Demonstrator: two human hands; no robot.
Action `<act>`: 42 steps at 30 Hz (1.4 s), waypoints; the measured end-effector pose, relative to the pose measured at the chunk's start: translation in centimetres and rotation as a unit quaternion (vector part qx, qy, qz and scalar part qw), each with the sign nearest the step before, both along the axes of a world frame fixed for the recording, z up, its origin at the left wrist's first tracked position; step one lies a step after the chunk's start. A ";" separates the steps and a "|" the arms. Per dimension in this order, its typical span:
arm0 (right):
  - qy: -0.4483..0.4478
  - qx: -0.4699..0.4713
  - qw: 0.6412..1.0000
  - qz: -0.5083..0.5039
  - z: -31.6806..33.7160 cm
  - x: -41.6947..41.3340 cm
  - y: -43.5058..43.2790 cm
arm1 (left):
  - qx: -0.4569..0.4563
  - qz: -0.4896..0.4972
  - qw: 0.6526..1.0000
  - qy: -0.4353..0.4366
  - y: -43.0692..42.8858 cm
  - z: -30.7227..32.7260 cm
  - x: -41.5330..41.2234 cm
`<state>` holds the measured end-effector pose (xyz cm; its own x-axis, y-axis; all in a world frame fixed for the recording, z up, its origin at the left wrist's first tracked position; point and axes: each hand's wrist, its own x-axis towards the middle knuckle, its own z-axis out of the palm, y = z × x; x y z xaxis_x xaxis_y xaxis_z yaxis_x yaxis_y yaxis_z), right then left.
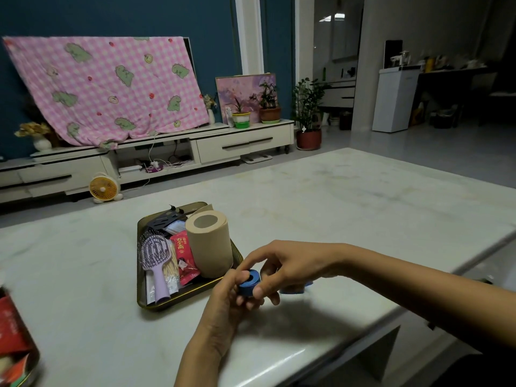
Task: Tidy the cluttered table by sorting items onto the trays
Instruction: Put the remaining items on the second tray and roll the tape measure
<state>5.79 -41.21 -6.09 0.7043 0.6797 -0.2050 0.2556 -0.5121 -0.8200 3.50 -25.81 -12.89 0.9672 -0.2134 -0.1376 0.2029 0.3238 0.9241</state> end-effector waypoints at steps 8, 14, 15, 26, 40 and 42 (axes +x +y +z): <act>-0.346 -0.165 0.914 -0.137 -1.9 -0.8 1.1 | 0.069 0.011 0.996 -0.061 -0.6 -0.9 0.7; -0.339 -0.140 0.926 -0.085 -2.0 -0.9 1.3 | 0.033 -0.006 0.999 -0.041 -0.5 -0.6 0.5; -0.298 -0.113 0.946 -0.061 -1.7 -0.9 1.2 | 0.028 -0.007 0.999 -0.040 -0.5 -0.5 0.4; -0.029 -0.025 0.999 -0.006 0.5 -0.6 -0.4 | 0.095 -0.030 0.992 -0.075 -0.3 -0.4 0.1; -0.181 -0.091 0.978 -0.039 -1.2 -0.9 0.7 | 0.068 -0.046 0.995 -0.054 -0.1 -0.6 0.2; -0.085 -0.044 0.995 -0.018 -0.5 -0.9 0.2 | 0.072 -0.050 0.994 -0.062 -0.1 -0.5 0.1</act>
